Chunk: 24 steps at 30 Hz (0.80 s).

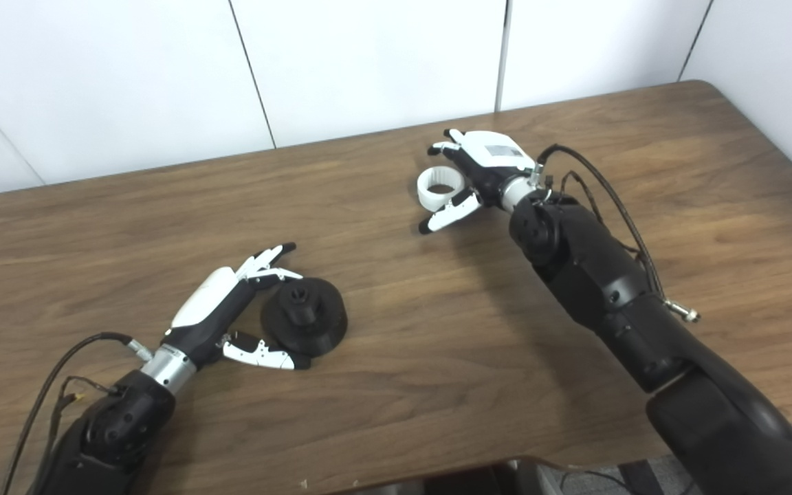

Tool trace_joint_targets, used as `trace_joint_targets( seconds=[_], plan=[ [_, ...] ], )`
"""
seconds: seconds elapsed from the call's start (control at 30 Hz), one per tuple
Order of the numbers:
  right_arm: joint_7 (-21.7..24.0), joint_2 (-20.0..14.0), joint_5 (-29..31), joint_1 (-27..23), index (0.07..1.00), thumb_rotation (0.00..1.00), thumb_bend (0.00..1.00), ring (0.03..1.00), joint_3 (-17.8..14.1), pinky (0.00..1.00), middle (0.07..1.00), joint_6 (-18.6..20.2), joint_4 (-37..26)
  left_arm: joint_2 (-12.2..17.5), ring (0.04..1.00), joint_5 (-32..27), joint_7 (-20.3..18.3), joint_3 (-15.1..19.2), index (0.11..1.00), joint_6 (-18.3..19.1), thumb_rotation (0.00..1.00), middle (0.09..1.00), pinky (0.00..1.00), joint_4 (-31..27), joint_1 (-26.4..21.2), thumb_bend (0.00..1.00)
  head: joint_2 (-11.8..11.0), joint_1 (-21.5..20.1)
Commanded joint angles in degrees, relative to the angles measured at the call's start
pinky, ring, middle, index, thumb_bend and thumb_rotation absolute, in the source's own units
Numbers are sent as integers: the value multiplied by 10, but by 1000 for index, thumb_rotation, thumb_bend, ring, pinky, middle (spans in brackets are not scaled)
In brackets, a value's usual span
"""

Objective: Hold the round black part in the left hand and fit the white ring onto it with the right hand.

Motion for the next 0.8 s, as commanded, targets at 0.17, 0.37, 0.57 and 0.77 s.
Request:
trace_joint_targets(
  seconds=[0.17,0.37,0.57,0.77],
  plan=[
    [9,-32,-20,-37,902,478,934,1000,-8,1000,1000,-13,-13,3,1000,8,-1,-3,671,-6,375,1000,1000,8,0,1000,-2,2],
    [27,-47,-20,-53,979,528,978,1000,-14,1000,1000,-18,-26,3,1000,6,-1,-2,670,-11,379,1000,1000,16,-4,1000,-3,2],
    [76,-60,-43,-67,1000,617,1000,1000,0,1000,1000,-4,-34,5,1000,9,-4,-1,672,-9,381,1000,1000,17,-7,1000,-4,3],
    [112,-66,-48,-71,1000,673,1000,1000,3,1000,1000,-7,-37,7,1000,11,-8,-1,672,-3,371,1000,1000,9,-7,1000,-3,4]
  ],
)
